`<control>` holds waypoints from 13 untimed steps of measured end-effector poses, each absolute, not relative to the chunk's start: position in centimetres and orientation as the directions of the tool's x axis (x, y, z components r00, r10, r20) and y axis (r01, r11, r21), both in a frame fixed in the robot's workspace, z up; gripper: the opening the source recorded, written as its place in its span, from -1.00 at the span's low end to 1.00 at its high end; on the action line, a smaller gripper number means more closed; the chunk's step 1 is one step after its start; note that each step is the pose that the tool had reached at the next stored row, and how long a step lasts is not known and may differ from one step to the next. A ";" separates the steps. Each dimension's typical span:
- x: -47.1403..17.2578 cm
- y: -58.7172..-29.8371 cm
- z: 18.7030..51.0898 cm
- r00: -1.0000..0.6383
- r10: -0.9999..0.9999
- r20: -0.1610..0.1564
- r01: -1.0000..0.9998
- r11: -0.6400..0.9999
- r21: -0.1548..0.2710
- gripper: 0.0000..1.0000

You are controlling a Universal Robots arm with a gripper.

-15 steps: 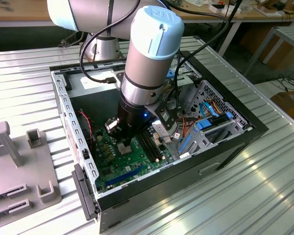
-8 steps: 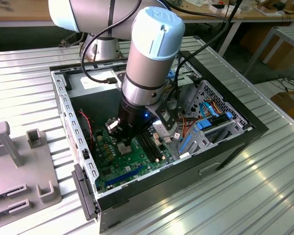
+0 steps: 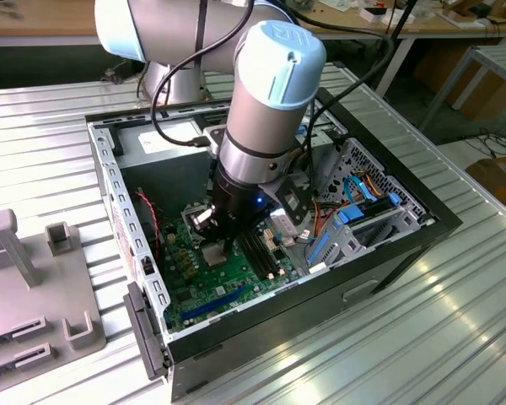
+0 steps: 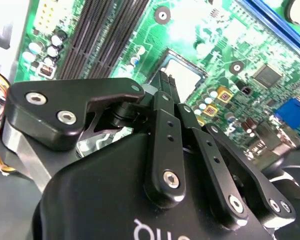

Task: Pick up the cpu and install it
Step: 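Close the cpu cover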

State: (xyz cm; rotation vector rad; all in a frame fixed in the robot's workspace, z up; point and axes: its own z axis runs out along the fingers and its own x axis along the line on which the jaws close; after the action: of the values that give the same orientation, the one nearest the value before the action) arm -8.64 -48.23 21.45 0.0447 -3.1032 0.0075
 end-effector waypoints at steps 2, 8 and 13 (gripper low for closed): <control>-8.5 -48.2 21.2 -0.999 -0.029 0.038 -0.029 1.000 -0.004 -0.79; -8.5 -48.2 20.9 -0.999 -0.029 0.038 -0.029 1.000 -0.002 -0.79; -8.7 -48.2 20.5 -0.999 -0.029 0.038 -0.029 1.000 0.001 -0.79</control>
State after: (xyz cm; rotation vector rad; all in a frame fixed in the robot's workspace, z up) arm -8.72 -48.21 20.54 0.0451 -3.1033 -0.0011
